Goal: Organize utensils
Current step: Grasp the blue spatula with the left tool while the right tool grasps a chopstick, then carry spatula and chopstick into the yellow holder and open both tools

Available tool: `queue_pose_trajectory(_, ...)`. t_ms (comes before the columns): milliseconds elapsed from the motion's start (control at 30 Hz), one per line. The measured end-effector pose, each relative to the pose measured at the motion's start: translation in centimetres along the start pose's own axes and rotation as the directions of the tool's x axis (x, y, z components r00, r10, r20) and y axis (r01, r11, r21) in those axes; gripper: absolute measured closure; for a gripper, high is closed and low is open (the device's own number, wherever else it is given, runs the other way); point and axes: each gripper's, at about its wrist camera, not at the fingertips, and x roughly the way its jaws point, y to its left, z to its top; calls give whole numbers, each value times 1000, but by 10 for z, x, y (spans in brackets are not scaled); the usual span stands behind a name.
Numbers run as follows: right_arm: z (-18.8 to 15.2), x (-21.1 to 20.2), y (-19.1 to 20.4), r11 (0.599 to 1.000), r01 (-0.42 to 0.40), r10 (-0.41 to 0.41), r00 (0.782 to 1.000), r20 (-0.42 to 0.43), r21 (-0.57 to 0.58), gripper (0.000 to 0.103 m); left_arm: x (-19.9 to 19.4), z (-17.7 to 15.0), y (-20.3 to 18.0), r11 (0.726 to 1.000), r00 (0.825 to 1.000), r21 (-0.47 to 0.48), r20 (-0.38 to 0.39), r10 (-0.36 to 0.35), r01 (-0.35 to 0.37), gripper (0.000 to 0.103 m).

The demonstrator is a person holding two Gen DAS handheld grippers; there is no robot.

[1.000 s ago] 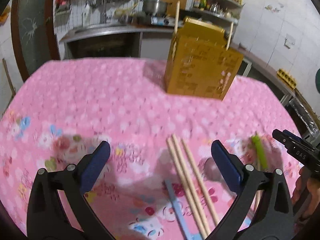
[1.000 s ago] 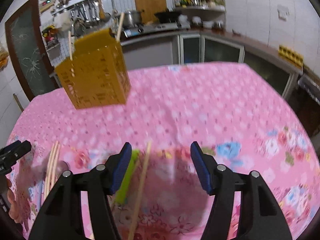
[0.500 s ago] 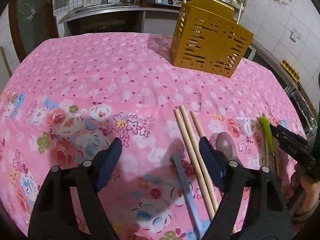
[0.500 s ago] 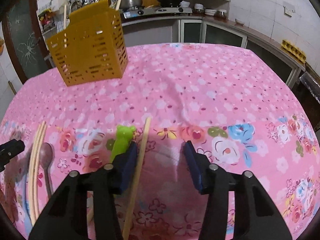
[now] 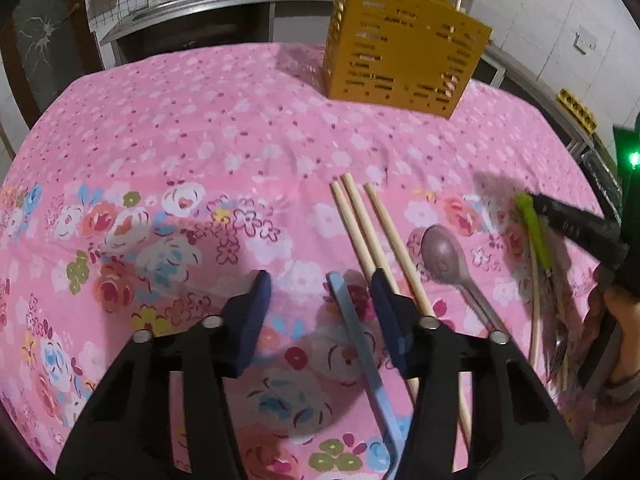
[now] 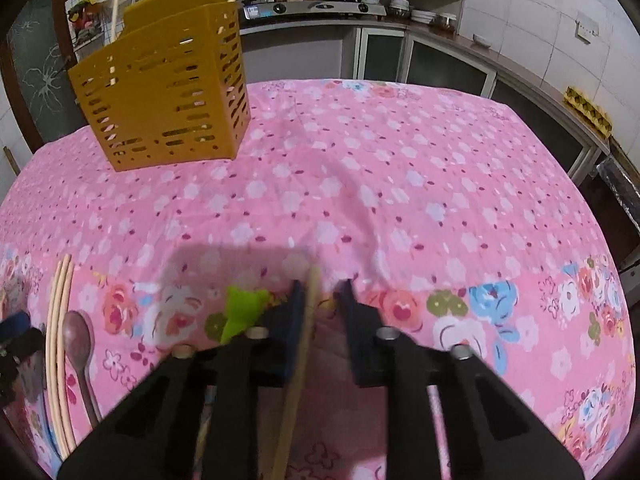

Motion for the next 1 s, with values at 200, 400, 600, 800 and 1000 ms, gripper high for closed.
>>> queue_pose_trajectory(200, -6, -4, -5, 1000, -29, 29, 1000, -11, -6, 95, 1, 0, -5, 1000, 1000, 17, -13, 21, -21, 63)
queue_pose_trajectory(400, -6, -4, -7, 999, -43, 43, 999, -22, 6, 95, -1, 2, -8, 999, 998, 26, -57, 35, -34, 76)
queue_pose_trajectory(600, 2, 1, -4, 999, -36, 36, 998, -59, 4, 95, 5, 5, -18, 993, 994, 91, -73, 85, -79, 84)
queue_pose_trajectory(800, 11, 5, -3, 1000, -28, 28, 996, -88, -3, 95, 8, 13, -20, 994, 994, 85, -79, 76, -69, 95)
queue_pose_trajectory(1000, 12, -4, -10, 998, -58, 60, 996, -59, 34, 97, 7, 26, -10, 999, 997, 27, -63, 38, -36, 97)
